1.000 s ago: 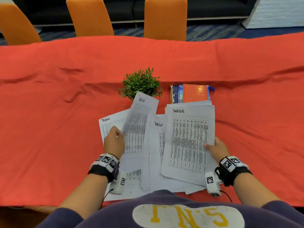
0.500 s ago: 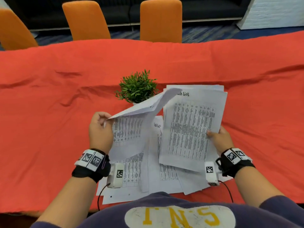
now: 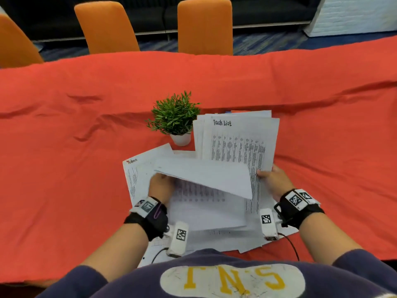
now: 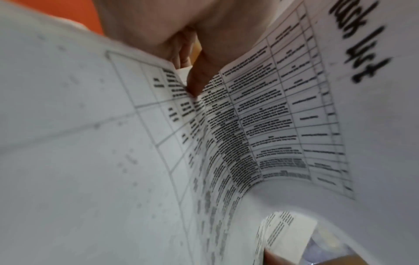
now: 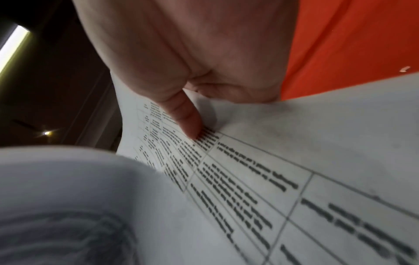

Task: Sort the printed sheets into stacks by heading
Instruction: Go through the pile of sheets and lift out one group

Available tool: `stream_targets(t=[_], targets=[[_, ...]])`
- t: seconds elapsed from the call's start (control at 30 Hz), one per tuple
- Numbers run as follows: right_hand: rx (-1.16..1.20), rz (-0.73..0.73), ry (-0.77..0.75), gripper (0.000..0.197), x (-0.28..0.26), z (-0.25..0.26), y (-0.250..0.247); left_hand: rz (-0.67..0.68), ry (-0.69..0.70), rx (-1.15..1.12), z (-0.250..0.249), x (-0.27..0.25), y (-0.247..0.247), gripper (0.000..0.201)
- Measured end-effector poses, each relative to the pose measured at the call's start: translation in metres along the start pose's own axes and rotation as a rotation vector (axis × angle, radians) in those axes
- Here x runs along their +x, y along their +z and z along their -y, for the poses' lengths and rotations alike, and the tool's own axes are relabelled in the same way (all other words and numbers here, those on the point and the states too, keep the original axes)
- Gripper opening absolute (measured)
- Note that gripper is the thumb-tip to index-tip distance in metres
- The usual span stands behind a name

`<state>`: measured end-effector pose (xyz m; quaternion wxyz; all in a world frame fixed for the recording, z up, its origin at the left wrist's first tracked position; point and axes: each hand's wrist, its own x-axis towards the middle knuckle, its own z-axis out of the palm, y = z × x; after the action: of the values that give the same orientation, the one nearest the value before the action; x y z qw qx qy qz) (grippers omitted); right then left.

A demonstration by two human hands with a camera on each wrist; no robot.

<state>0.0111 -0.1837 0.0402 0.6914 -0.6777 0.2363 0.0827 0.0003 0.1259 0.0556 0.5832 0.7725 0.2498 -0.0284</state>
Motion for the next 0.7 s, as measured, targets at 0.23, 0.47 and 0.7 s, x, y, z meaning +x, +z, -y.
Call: stream_targets(t=[0.23, 0.47, 0.7], targets=[[-0.015, 0.07, 0.159, 0.035, -0.014, -0.021, 0.006, 0.186, -0.208, 0.051, 0.022, -0.01, 0.036, 0.004], [0.132, 0.131, 0.204, 0.043, -0.019, -0.026, 0.007, 0.22, -0.229, 0.049, 0.009, -0.013, 0.048, 0.055], [-0.199, 0.127, -0.107, 0.031, -0.032, -0.007, 0.014, 0.202, 0.042, 0.105, -0.005, -0.025, 0.045, 0.059]])
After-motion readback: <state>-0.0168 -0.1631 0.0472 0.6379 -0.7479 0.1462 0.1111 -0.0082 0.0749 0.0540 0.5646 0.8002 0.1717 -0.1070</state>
